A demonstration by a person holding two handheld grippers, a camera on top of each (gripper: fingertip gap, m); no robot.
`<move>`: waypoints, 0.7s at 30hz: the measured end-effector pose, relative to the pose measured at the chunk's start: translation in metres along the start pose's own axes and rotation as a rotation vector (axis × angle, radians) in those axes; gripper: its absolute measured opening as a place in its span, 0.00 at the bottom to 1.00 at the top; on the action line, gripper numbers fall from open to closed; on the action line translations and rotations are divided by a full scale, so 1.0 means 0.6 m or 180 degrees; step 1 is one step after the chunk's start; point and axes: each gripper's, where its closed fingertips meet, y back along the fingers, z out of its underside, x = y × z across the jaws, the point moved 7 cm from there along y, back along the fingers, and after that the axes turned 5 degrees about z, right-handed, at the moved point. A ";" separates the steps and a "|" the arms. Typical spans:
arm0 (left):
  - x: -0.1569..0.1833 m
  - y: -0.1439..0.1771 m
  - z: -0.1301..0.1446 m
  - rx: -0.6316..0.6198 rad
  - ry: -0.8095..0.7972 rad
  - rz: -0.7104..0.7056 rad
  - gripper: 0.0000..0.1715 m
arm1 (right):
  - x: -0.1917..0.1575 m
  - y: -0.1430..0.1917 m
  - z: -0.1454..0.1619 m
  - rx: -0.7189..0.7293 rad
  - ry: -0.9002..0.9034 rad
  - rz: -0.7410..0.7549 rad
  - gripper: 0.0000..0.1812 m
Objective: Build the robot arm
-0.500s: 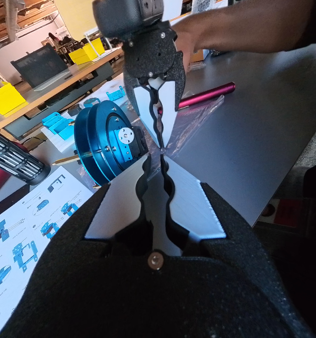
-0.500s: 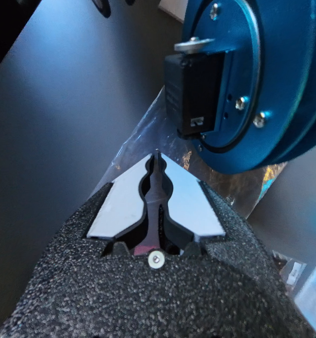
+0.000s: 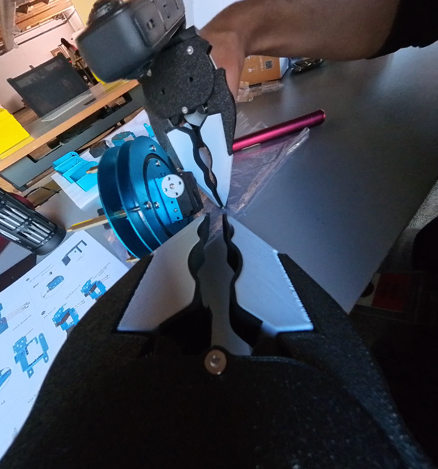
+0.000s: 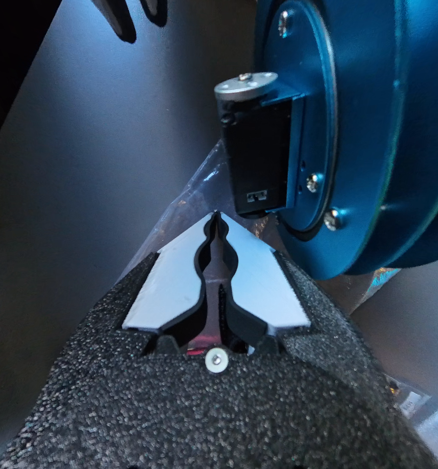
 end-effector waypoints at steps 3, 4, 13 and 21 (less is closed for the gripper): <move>-0.008 0.000 0.001 -0.0014 0.0108 -0.0059 0.05 | -0.003 0.000 0.001 0.0076 0.0077 0.0077 0.00; -0.011 0.000 0.001 -0.0009 0.0160 -0.0074 0.05 | -0.004 0.001 0.002 0.0091 0.0078 0.0118 0.00; -0.027 -0.008 -0.015 0.0322 0.1273 0.0220 0.09 | -0.035 0.054 -0.034 0.0766 0.0213 0.0771 0.00; -0.020 -0.006 -0.001 0.0050 0.1108 0.0071 0.11 | -0.039 0.047 -0.008 0.0537 -0.0174 0.0881 0.00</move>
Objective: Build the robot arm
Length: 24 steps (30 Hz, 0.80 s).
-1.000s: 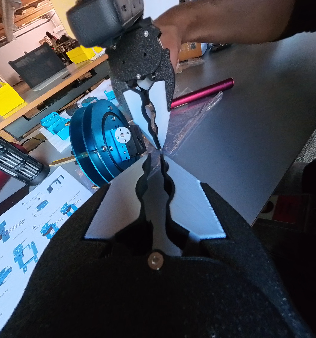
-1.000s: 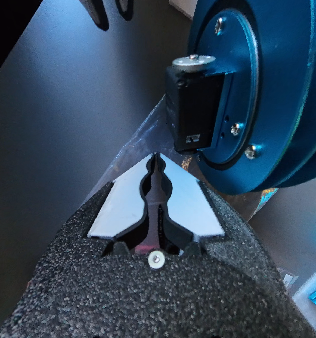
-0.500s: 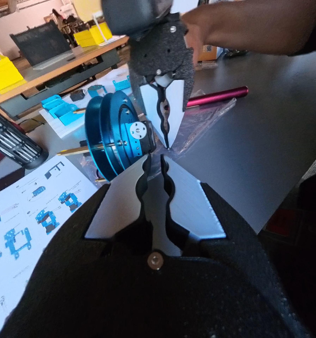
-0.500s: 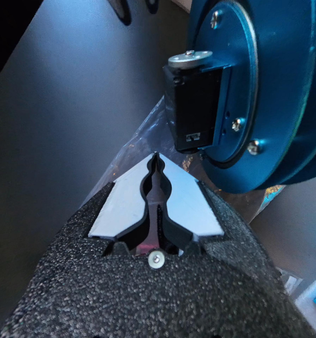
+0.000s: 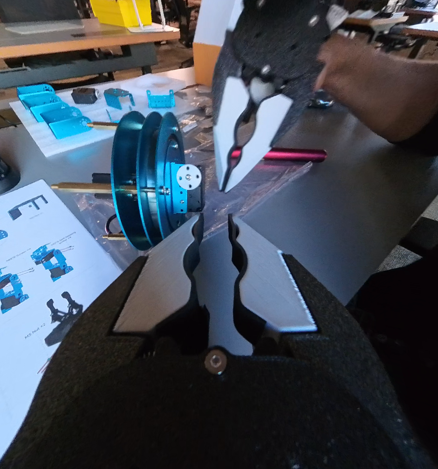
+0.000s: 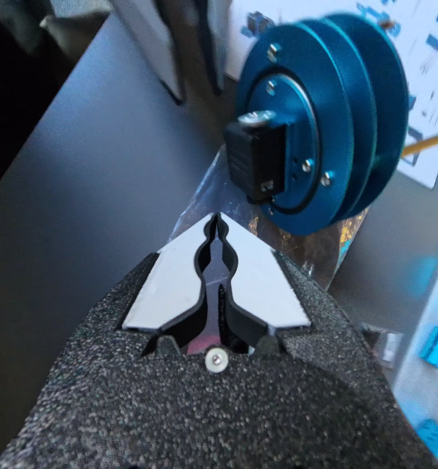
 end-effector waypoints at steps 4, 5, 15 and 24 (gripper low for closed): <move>0.008 0.006 0.003 0.0084 -0.0016 0.0105 0.10 | 0.005 -0.020 0.023 0.0383 -0.0270 -0.0092 0.05; 0.009 0.005 0.006 0.0072 0.0008 0.0141 0.11 | 0.004 -0.023 0.026 0.0454 -0.0271 -0.0147 0.04; 0.012 -0.006 0.020 -0.0078 -0.0077 0.0081 0.11 | 0.013 -0.052 0.040 0.0423 -0.0401 -0.0402 0.02; 0.004 -0.006 0.019 -0.0057 0.0081 0.0101 0.10 | 0.011 -0.052 0.035 0.0314 -0.0376 -0.0405 0.00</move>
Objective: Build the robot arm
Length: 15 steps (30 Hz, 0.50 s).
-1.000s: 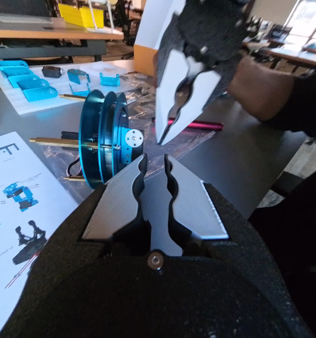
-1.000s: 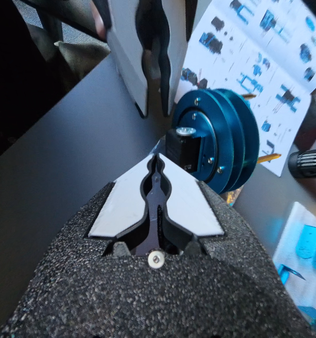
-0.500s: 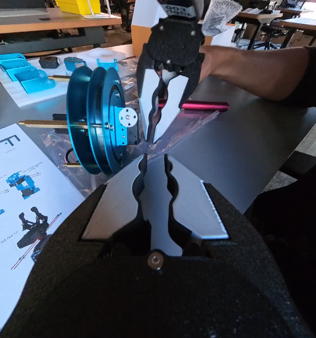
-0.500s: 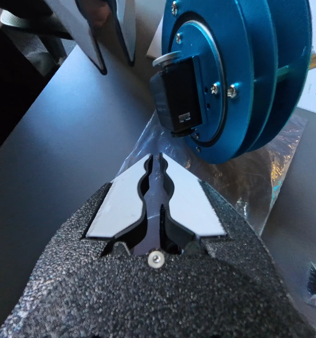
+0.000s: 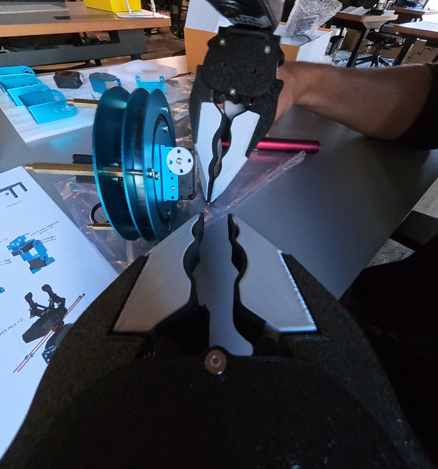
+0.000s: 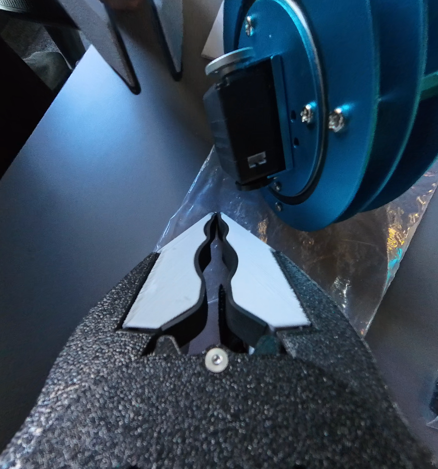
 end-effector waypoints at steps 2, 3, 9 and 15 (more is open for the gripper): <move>-0.004 0.000 -0.001 0.0011 0.0068 -0.0023 0.10 | -0.002 0.001 0.000 0.0047 0.0067 0.0070 0.00; -0.006 0.000 -0.001 0.0025 0.0107 -0.0030 0.10 | -0.002 0.004 -0.002 0.0077 0.0101 0.0116 0.00; -0.006 0.001 -0.009 0.0202 0.0436 0.0122 0.10 | -0.025 0.046 -0.052 0.0604 0.0361 0.0294 0.00; -0.002 0.006 -0.020 0.0462 0.0700 0.0453 0.09 | -0.068 0.065 -0.109 0.0924 0.0721 0.0403 0.00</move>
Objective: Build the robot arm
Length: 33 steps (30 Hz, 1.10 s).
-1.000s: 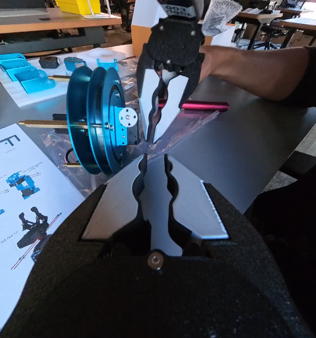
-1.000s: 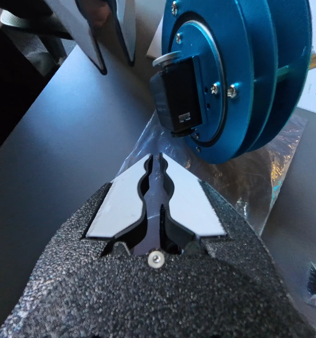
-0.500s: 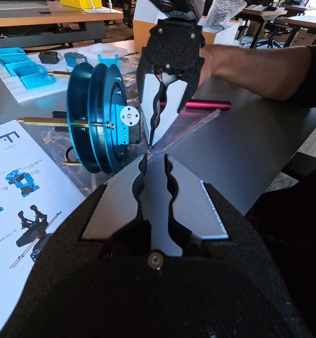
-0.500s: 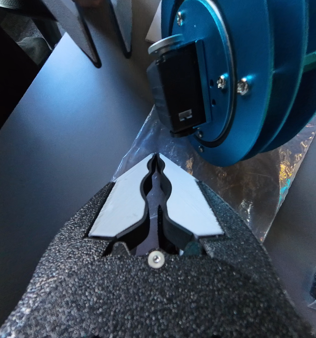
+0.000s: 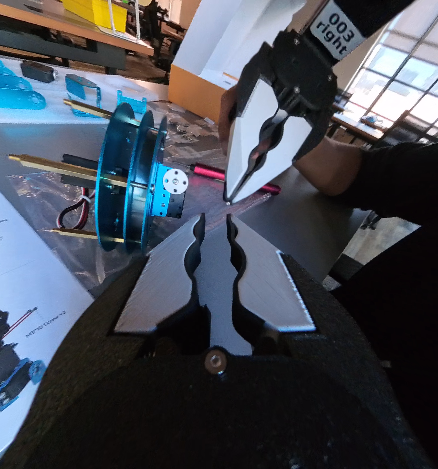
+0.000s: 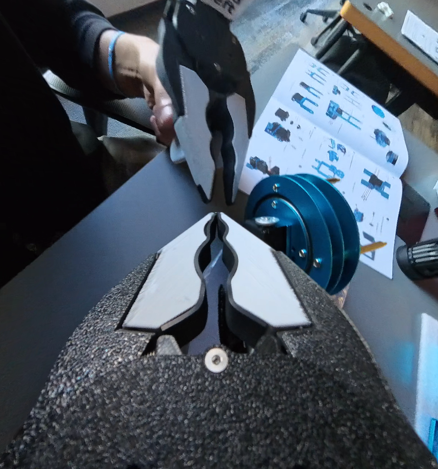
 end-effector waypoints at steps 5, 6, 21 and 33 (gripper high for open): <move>0.012 0.004 -0.002 0.0041 -0.0155 0.0191 0.08 | -0.008 -0.004 -0.017 0.0001 0.0045 -0.0021 0.00; 0.015 0.004 -0.001 0.0006 -0.0298 0.0153 0.08 | -0.010 -0.004 -0.018 0.0015 0.0034 -0.0053 0.00; 0.023 0.014 0.012 -0.0606 -0.1730 -0.0496 0.08 | -0.014 -0.005 -0.012 -0.0118 -0.0058 -0.0148 0.00; 0.033 0.218 0.098 -0.0365 -0.0810 -0.0567 0.13 | -0.064 -0.044 0.002 -0.0444 -0.0667 -0.0086 0.02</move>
